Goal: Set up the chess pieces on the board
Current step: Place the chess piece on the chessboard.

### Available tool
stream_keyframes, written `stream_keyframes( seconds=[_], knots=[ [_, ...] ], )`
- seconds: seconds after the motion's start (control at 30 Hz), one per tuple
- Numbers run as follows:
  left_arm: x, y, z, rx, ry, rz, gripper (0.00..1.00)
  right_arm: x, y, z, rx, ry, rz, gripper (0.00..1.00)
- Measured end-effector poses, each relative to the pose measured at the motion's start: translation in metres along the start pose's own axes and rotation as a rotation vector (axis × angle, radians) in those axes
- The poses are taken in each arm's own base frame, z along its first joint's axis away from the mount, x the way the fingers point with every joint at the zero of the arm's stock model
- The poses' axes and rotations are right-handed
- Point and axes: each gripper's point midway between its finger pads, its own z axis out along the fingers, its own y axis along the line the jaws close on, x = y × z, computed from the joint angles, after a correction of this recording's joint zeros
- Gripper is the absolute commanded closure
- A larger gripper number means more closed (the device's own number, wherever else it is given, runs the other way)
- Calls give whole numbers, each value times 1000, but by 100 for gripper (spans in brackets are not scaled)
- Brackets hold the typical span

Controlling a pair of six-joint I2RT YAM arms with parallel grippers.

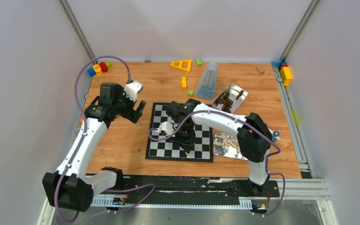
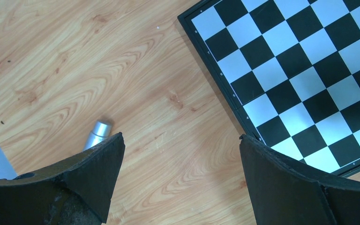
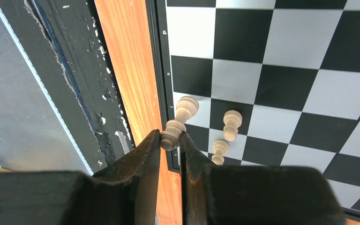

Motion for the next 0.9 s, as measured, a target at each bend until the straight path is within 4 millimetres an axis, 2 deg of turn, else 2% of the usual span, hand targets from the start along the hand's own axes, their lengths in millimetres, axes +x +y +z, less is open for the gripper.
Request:
stream_keyframes(
  seconds=[0.3,0.43,0.53,0.67,0.7,0.77,0.9],
  knots=[
    [-1,0,-2,-3,-7,2,0,-15,-2,8,-20,-5,-13,93],
    [0,-1,-2,-3,-6,2,0,-14,0,14,-40,8,-11,87],
    [0,-1,-2,-3,-6,2,0,-13,0,17,-50,15,-7,75],
    [0,-1,-2,-3,-6,2,0,-15,0,17,-51,11,-7,43],
    [0,-1,-2,-3,-6,2,0,-15,1,17,-51,10,-1,39],
    [0,-1,-2,-3,-6,2,0,-17,0,16,-47,3,-5,34],
    [0,-1,-2,-3,-7,2,0,-21,-2,12,-36,-19,-1,32]
  ],
)
